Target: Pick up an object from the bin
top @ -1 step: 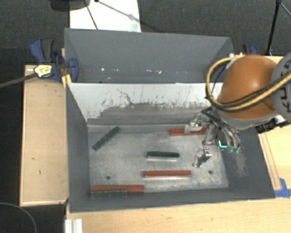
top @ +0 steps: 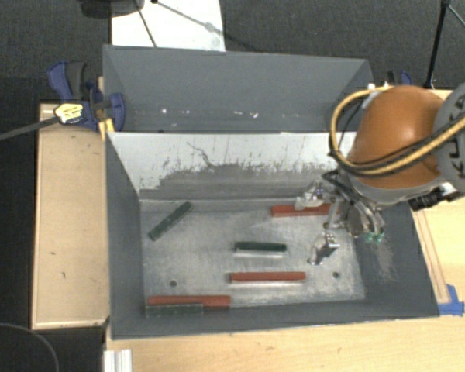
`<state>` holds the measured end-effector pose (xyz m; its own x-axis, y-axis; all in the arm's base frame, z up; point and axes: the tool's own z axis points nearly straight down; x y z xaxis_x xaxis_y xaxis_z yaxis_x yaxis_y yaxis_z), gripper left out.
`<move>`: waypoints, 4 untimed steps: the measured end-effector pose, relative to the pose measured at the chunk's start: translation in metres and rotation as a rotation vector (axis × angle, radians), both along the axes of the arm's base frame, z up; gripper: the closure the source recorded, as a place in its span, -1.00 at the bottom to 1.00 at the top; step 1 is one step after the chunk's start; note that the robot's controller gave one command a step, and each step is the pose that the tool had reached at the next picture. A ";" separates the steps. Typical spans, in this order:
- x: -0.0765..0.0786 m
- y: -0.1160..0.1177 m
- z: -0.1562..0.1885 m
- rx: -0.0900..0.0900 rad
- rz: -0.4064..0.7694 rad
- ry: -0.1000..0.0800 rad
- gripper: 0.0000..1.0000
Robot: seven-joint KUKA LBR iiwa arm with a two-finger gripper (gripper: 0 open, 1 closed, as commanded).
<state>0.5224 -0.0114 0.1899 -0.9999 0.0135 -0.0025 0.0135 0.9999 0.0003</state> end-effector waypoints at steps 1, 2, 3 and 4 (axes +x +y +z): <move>-0.001 0.024 -0.044 0.000 -0.075 -0.004 -1.00; -0.003 0.062 -0.048 0.001 -0.159 0.001 -1.00; -0.002 0.062 -0.038 0.001 -0.209 -0.002 -1.00; -0.003 0.059 -0.094 0.003 -0.293 -0.005 -1.00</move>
Offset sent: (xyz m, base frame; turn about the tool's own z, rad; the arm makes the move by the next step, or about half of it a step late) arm -0.0024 0.0602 -0.0486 0.1606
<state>0.5190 0.0480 0.0959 -0.9534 0.3017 -0.0071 0.3016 0.9534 0.0038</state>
